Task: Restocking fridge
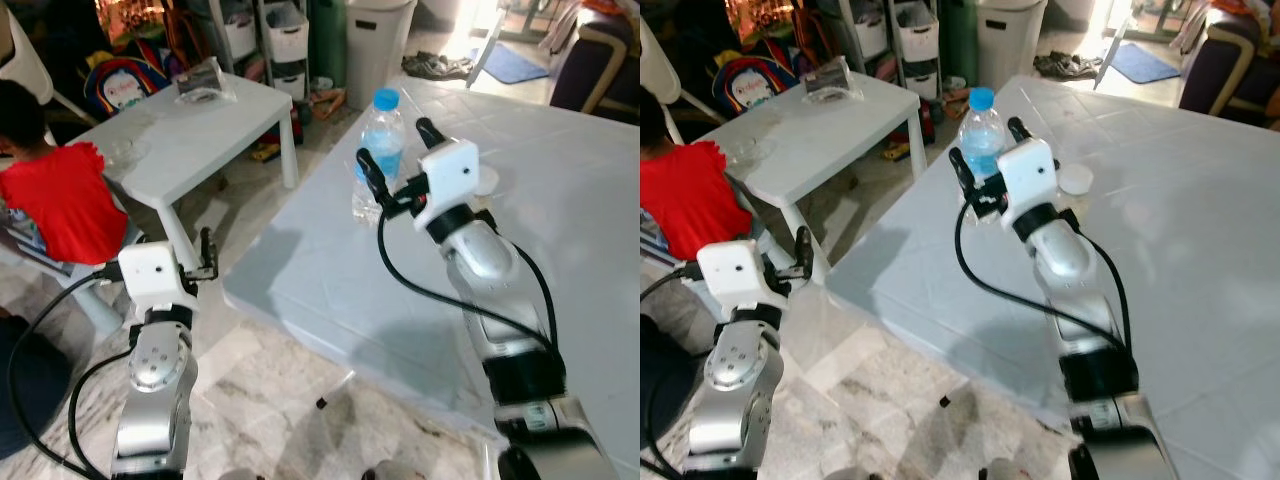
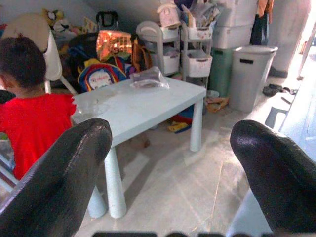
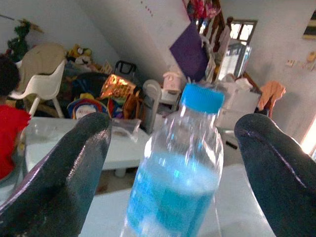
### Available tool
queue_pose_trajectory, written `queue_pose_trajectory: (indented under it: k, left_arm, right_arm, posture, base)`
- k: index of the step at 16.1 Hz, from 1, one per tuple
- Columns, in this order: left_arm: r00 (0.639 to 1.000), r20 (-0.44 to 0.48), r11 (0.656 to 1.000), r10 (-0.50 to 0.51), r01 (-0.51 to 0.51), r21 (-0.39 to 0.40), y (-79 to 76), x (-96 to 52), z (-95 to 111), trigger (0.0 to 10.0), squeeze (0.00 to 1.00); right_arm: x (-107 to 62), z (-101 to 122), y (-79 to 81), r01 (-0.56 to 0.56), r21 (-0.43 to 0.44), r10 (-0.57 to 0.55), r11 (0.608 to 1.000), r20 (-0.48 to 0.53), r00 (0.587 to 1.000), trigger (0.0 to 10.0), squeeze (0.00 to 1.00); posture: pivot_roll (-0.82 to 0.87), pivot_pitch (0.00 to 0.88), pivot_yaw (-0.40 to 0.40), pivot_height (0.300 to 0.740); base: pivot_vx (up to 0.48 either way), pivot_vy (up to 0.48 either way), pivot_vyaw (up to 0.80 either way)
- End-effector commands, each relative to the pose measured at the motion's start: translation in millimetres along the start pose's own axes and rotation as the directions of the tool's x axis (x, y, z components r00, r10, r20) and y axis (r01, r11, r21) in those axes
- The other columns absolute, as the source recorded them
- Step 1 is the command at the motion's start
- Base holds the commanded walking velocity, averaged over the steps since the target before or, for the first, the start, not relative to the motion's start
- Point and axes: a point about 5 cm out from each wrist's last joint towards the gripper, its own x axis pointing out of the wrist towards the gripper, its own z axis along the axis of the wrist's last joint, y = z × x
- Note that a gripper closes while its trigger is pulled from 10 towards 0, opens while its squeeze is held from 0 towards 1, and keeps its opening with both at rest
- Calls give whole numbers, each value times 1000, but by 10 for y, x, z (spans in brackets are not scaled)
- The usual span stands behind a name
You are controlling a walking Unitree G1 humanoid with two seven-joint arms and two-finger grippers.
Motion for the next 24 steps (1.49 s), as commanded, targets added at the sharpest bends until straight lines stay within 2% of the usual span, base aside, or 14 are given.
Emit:
queue_pose_trajectory:
  k: [1,3,10,14,16,17,18,24]
  left_arm:
    - [1000,4,1000,-9,9,8,-30,-17,25,10000,0]
    - [1000,2,1000,-19,19,6,-56,-21,32,10000,0]
    - [1000,-7,999,-20,20,31,7,-50,50,10000,0]
    - [1000,-18,999,-23,24,41,10,-70,45,10000,0]
    - [1000,-20,999,-23,24,44,18,-61,44,10000,0]
    - [999,-21,999,-25,26,45,14,-54,42,10000,0]
    - [999,-22,999,-26,27,46,11,-52,42,10000,0]
    - [999,-24,998,-34,35,49,-25,-54,38,10000,0]
  right_arm:
    - [70,79,-54,14,-10,-14,1000,36,999,10000,0]
    - [155,116,-93,15,-21,-14,1000,52,999,10000,0]
    - [489,256,-197,20,-37,-17,999,81,997,10000,0]
    - [670,259,-213,15,-3,-15,1000,30,999,10000,0]
    - [699,234,-185,4,4,-4,1000,10,1000,10000,0]
    - [725,190,-160,-4,37,5,999,-24,1000,3020,0]
    - [740,165,-152,-5,45,7,999,-41,999,0,0]
    - [804,136,-130,42,84,-35,996,-81,996,0,0]
  posture:
    - [-44,81,53,740]
    - [-41,85,53,740]
    - [-16,108,50,740]
    - [0,111,53,740]
    - [0,109,54,740]
    - [-1,107,54,740]
    - [-3,106,54,740]
    - [0,100,55,740]
  base:
    - [0,0,0]
    - [0,0,0]
    - [0,0,0]
    - [0,0,0]
    - [0,0,0]
    - [0,0,0]
    - [0,0,0]
    - [0,0,0]
